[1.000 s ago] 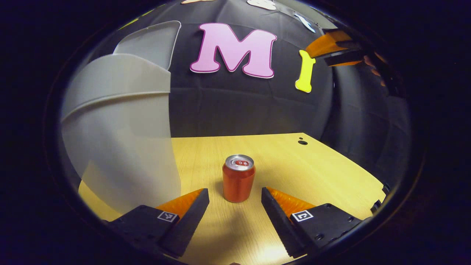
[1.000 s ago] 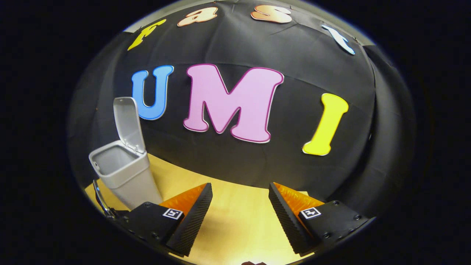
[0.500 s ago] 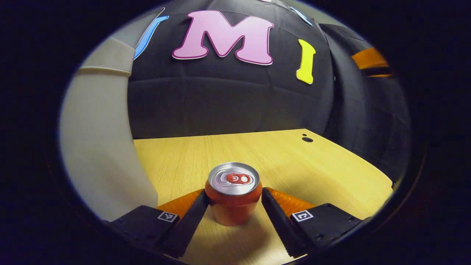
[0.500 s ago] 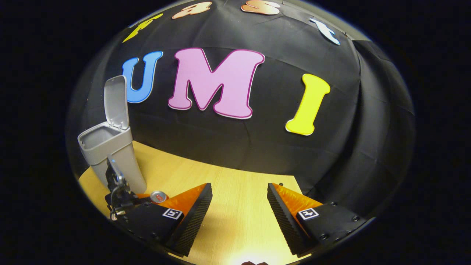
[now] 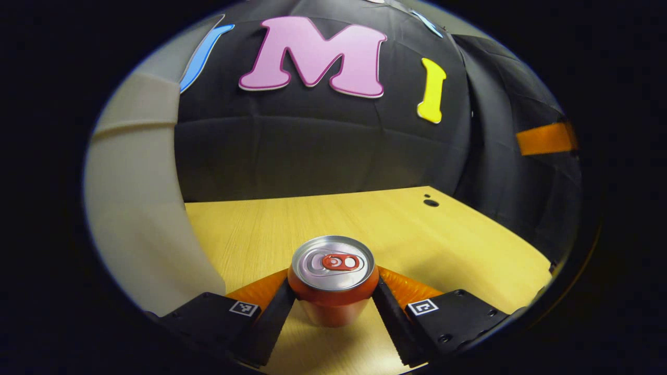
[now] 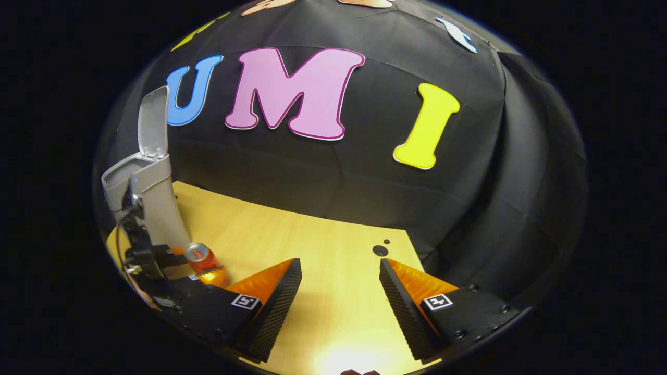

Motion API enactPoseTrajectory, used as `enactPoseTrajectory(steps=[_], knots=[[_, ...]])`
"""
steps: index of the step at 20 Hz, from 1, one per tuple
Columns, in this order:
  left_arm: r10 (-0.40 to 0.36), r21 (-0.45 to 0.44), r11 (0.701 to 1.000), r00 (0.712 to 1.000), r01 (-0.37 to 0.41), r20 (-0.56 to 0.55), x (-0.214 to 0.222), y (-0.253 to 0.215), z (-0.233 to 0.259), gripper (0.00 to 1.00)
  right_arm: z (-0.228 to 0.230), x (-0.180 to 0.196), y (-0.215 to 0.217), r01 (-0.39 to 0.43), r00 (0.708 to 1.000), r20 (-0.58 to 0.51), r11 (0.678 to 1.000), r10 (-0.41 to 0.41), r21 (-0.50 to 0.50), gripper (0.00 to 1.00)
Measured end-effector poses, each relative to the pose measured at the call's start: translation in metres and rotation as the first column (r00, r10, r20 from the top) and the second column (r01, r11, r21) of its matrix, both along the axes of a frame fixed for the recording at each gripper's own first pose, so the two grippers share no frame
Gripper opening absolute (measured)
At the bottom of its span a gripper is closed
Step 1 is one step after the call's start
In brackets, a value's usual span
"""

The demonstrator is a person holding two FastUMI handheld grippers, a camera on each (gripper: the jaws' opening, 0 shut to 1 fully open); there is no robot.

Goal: Press the lid of the desktop garbage bin to open it, pick up the crumpled paper on the desktop and throw it into the bin, then pick up the pop can on the desktop and drop it into the bin, and finally close the garbage bin lid.

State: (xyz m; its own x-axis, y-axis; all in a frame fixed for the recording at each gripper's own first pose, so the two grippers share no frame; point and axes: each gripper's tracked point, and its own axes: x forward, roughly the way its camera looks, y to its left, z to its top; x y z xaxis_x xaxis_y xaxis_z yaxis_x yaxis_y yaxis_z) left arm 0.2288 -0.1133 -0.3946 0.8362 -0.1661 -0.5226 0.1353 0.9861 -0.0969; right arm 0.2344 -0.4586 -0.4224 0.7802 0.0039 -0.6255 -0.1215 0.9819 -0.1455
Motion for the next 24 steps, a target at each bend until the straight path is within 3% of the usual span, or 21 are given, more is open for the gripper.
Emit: enactPoseTrajectory(steps=[3, 8, 10, 15, 19, 24], knots=[[-0.018, -0.016, 1.000, 0.999, 0.018, 0.033, -0.007, -0.014, 0.061, 0.88, 0.008, -0.002, -0.003, 0.026, 1.000, -0.002, 0.999, -0.026, 0.039, 0.97], [-0.007, 0.044, 0.999, 0.992, 0.001, 0.125, 0.000, -0.012, 0.166, 0.88, 0.024, -0.015, 0.005, 0.010, 1.000, -0.007, 0.998, -0.010, 0.057, 0.97], [0.039, 0.029, 0.999, 0.990, -0.044, 0.134, 0.003, 0.000, 0.196, 0.88, 0.031, -0.021, 0.011, 0.007, 1.000, 0.006, 0.998, -0.007, 0.061, 0.97], [0.179, 0.058, 0.979, 0.960, -0.196, 0.213, 0.006, 0.084, 0.250, 0.88, 0.039, -0.038, 0.048, -0.039, 0.999, 0.007, 0.994, 0.038, 0.106, 0.97], [0.278, 0.141, 0.936, 0.925, -0.321, 0.259, 0.006, 0.178, 0.269, 0.88, 0.054, -0.045, 0.069, -0.050, 0.998, 0.039, 0.988, 0.045, 0.146, 0.97], [0.348, 0.184, 0.904, 0.914, -0.386, 0.210, 0.002, 0.258, 0.241, 0.88, 0.054, -0.055, 0.069, -0.067, 0.998, 0.022, 0.990, 0.064, 0.126, 0.97]])
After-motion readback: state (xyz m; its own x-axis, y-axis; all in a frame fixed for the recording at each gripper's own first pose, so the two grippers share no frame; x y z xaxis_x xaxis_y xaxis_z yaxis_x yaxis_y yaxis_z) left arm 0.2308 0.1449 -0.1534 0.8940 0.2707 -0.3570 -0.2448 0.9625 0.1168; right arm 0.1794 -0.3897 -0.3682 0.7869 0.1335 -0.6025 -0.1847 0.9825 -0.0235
